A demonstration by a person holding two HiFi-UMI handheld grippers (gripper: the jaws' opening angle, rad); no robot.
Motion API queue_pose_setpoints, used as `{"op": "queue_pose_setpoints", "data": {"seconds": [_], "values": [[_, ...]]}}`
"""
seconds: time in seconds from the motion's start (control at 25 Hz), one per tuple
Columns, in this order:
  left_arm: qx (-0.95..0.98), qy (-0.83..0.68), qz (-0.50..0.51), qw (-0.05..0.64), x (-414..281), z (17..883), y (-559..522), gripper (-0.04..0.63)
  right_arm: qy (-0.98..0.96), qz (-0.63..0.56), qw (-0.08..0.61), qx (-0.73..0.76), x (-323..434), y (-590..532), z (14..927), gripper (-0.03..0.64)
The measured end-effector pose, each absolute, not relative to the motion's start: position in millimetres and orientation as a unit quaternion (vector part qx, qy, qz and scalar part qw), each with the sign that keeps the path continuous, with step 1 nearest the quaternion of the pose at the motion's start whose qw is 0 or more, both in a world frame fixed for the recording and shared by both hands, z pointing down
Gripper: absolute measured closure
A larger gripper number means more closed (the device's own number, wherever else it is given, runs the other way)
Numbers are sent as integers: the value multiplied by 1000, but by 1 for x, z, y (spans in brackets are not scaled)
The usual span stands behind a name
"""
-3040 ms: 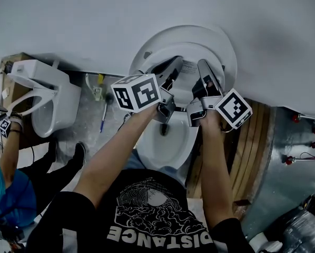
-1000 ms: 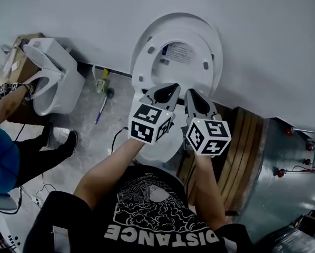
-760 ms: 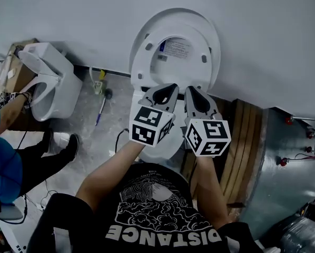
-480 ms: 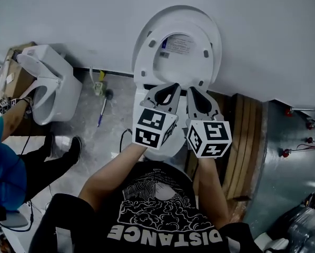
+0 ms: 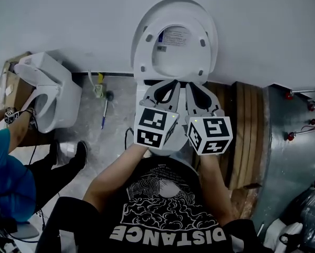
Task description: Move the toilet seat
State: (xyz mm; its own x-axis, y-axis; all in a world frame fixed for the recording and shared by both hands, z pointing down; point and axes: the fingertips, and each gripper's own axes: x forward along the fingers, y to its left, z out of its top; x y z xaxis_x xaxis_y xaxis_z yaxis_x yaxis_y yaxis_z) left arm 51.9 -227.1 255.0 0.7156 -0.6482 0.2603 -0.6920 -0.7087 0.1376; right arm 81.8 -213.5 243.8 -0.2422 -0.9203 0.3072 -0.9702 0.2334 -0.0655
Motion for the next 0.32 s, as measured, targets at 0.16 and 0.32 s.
{"op": "queue_pose_setpoints", "data": {"seconds": [0.16, 0.32], "values": [[921, -360, 98, 108, 55, 254, -224, 584, -777, 120, 103, 609, 82, -211, 243, 599], [923, -357, 100, 105, 56, 254, -221, 584, -777, 119, 101, 610, 81, -209, 243, 598]]}}
